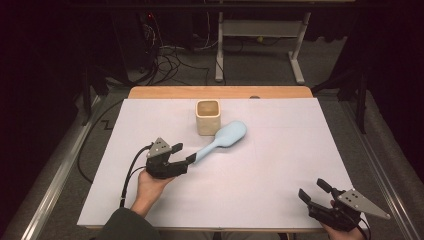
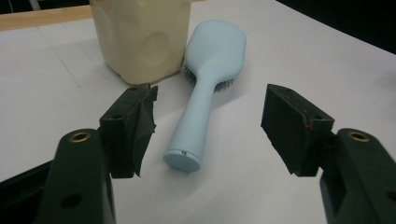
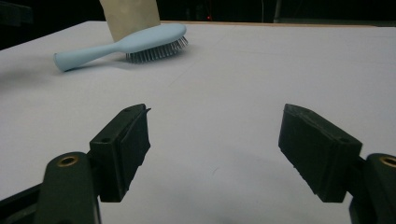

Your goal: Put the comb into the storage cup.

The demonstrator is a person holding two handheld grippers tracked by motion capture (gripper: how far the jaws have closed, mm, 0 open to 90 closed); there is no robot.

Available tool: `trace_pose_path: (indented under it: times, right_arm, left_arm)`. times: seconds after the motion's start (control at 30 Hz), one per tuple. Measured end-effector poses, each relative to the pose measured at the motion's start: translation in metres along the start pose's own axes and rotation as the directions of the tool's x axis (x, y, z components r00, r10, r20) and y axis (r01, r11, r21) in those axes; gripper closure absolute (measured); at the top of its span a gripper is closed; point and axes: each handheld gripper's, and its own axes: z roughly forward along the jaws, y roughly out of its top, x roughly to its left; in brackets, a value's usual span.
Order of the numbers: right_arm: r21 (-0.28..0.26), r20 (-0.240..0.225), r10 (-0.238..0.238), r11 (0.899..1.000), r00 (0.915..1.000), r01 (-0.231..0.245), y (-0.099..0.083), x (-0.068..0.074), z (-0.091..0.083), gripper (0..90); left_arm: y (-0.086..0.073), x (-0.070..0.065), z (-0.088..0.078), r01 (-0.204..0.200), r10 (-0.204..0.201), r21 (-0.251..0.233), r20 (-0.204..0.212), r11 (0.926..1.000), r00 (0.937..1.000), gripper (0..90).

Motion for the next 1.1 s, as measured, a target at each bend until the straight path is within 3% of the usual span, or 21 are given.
trace_pose_path:
  times: [0.27,1.1]
  right_arm:
    - [-0.001,-0.003,0.003,1.000,1.0000,-0.003,0.000,0.000,0.000,25.0]
    - [0.000,-0.002,0.005,1.000,1.0000,-0.005,0.000,-0.001,0.000,24.9]
  left_arm:
    - [0.006,-0.002,0.005,0.008,-0.008,-0.011,0.011,0.9999,0.9999,35.1]
    - [0.025,-0.010,0.031,-0.025,0.024,0.035,0.026,0.9991,0.9994,34.9]
